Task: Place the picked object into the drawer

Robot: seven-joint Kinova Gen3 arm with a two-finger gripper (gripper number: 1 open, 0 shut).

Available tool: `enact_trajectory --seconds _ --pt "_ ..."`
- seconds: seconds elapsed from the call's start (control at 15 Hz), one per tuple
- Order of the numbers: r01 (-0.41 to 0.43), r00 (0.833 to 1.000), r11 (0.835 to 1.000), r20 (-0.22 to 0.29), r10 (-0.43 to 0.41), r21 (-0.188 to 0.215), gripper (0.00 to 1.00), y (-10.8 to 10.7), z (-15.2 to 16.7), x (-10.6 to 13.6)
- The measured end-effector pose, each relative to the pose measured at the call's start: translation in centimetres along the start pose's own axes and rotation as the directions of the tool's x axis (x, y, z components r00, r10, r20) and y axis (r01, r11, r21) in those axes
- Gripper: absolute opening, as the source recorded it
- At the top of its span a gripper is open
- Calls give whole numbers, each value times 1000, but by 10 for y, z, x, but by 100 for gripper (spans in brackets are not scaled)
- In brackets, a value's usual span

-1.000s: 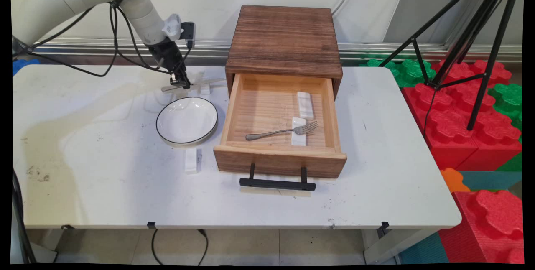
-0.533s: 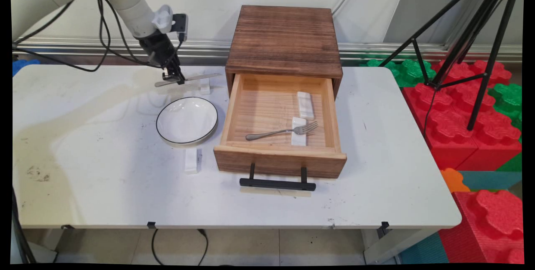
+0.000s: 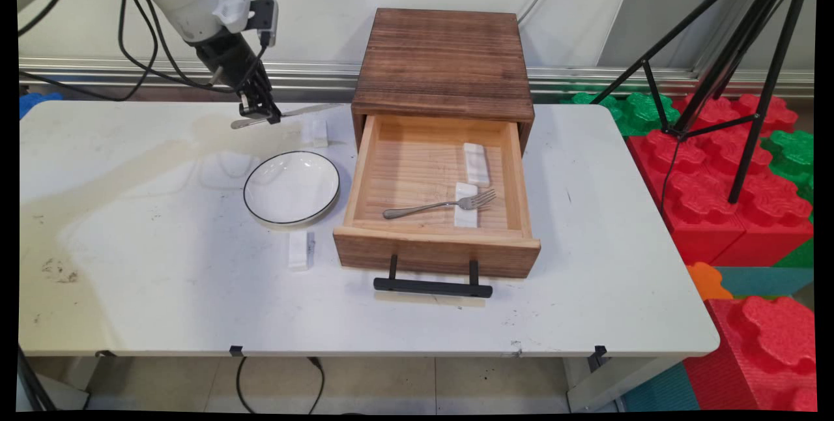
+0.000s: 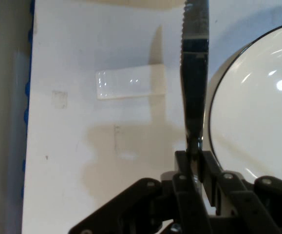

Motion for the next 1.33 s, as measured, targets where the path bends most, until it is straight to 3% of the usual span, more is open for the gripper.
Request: enact_trajectory --seconds 0.67,1.33 --pt "-25 992 1000 -123 23 -18 0 49 -66 43" --pt "-64 976 998 -208 59 -16 0 87 -67 113"
